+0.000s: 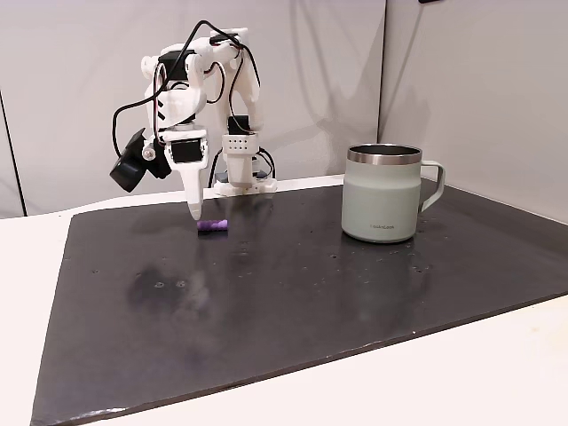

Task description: Grasp a pengrip and put it in the cup.

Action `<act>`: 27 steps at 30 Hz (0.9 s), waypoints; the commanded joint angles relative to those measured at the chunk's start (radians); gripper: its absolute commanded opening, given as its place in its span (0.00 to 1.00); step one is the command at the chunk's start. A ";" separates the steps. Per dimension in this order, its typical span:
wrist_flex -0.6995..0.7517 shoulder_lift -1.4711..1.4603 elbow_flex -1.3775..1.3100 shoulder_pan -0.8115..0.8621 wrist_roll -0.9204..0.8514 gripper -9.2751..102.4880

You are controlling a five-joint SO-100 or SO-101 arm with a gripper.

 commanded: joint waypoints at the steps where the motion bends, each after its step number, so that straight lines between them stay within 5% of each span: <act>1: -0.005 -0.035 -0.092 0.000 -0.003 0.27; 21: -0.094 -0.120 -0.040 -0.100 0.020 0.27; 27: -0.101 -0.117 -0.009 -0.107 0.015 0.17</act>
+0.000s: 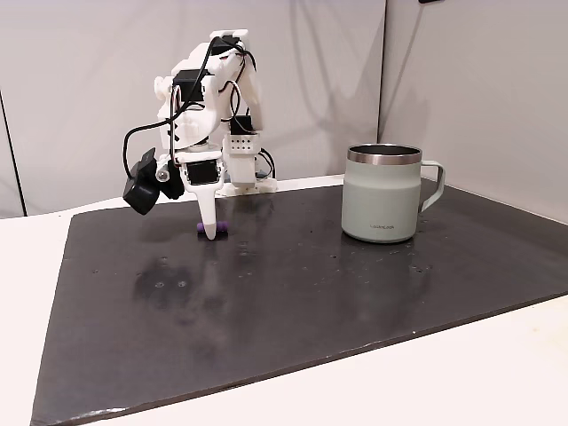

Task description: Grasp a pengrip and put it in the cup.

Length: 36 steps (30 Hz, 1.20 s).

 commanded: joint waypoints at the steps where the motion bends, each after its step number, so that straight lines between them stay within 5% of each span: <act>1: -0.017 0.009 0.011 -0.011 0.003 0.14; 15: 0.067 0.130 -0.031 -0.023 0.017 0.08; 28: 0.472 0.078 -0.710 -0.126 0.074 0.08; 36: 0.474 0.072 -0.799 -0.295 0.172 0.08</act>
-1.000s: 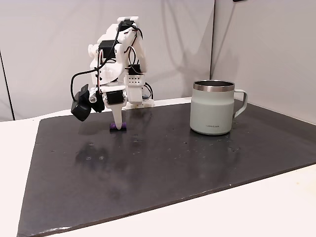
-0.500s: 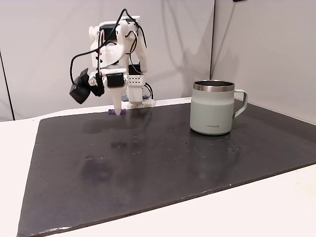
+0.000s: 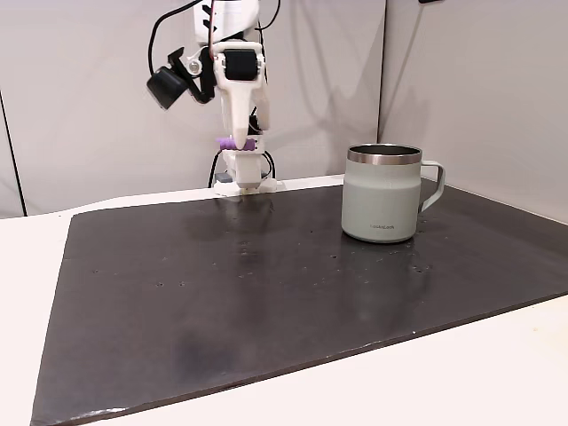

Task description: Grasp a pengrip and put it in the cup.

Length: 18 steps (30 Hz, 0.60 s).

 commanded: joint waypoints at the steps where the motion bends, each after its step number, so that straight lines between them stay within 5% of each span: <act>1: 0.020 -0.005 -0.110 -0.078 0.057 0.08; 18: 0.002 -0.230 -0.583 -0.442 0.164 0.08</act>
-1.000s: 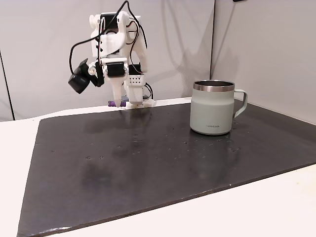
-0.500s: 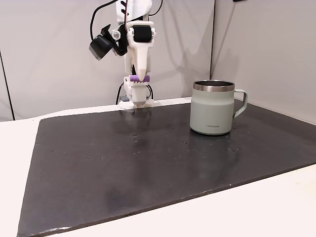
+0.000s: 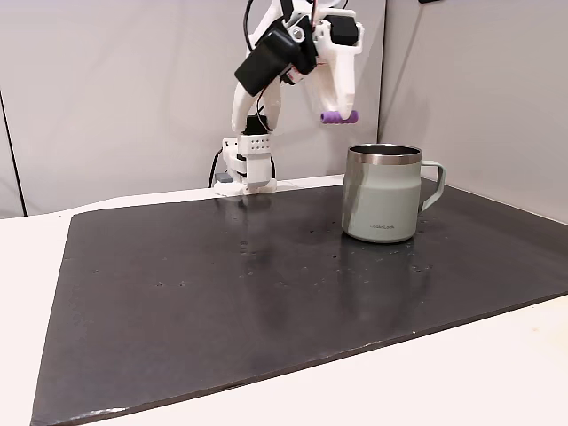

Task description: Grasp a pengrip and put it in the cup.

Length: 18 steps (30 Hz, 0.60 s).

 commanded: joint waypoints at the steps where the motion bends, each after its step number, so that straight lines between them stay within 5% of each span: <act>1: 0.000 -0.003 -0.074 -0.083 0.002 0.08; 18: 0.011 -0.063 -0.072 -0.261 -0.035 0.08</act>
